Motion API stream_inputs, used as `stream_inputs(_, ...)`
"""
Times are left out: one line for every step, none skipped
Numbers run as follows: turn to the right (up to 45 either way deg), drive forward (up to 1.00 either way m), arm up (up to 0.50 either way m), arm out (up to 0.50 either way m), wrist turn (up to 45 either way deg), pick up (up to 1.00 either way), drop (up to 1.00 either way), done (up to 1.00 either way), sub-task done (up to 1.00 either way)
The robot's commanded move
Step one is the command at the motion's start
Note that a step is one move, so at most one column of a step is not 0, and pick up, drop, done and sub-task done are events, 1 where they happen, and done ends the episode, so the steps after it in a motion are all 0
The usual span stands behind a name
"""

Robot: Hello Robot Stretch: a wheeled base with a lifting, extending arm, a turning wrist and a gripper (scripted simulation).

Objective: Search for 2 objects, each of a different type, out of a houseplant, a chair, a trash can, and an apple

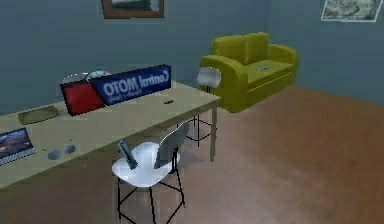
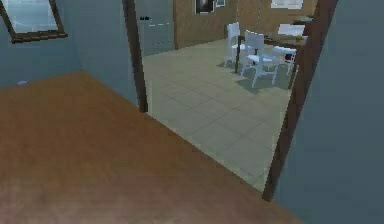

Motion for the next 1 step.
stream_inputs(-12.0,0.0,0.0,0.0,0.0,0.0,0.0,0.0,0.0)
